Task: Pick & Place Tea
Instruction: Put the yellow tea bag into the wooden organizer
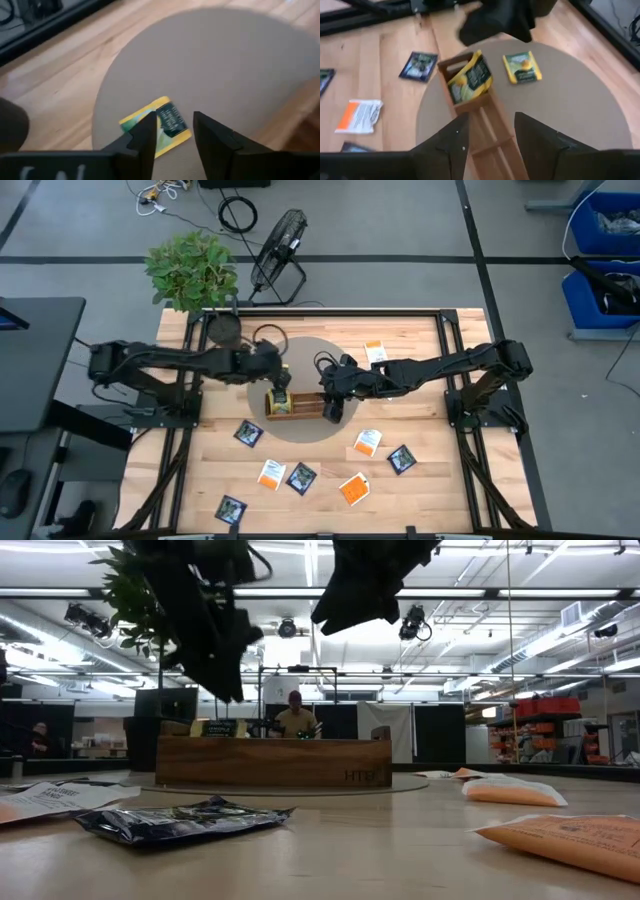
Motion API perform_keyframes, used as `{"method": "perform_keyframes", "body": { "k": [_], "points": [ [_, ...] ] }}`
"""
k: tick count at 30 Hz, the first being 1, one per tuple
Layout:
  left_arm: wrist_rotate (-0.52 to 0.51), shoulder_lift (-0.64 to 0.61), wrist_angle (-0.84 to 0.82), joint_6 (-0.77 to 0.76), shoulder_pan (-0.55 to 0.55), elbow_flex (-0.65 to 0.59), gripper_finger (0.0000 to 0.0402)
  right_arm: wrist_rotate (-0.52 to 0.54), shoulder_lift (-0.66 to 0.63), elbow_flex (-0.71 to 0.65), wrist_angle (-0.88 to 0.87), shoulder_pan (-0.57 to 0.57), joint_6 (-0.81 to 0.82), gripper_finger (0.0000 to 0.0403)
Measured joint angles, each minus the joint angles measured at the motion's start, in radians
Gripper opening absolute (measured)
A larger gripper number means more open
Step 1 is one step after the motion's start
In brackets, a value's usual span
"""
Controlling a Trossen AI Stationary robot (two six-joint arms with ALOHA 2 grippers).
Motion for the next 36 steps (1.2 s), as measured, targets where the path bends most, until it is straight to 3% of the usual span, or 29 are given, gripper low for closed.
{"method": "perform_keyframes", "body": {
  "k": [6,10,15,20,27,36],
  "points": [
    [0.079,0.089,-0.021,0.081,0.03,0.034,0.0223,-0.002,0.0,0.0,-0.024,0.037,-0.017,0.0167],
    [0.108,0.103,-0.029,0.054,0.083,0.063,0.028,-0.003,0.0,0.0,-0.023,0.048,-0.017,0.0167],
    [0.132,0.104,-0.03,0.053,0.148,0.078,0.0325,-0.021,0.0,0.0,-0.023,0.054,-0.012,0.0167],
    [0.191,0.104,-0.031,0.046,0.191,0.079,0.0339,-0.035,0.0,0.0,-0.023,0.054,-0.003,0.0167],
    [0.192,0.106,-0.032,0.028,0.252,0.079,0.0338,-0.036,0.0,0.0,-0.014,0.054,0.02,0.0167],
    [0.266,0.22,-0.037,0.038,0.252,0.079,0.0337,-0.04,0.0,0.0,-0.006,0.054,0.027,0.0167]
  ]
}}
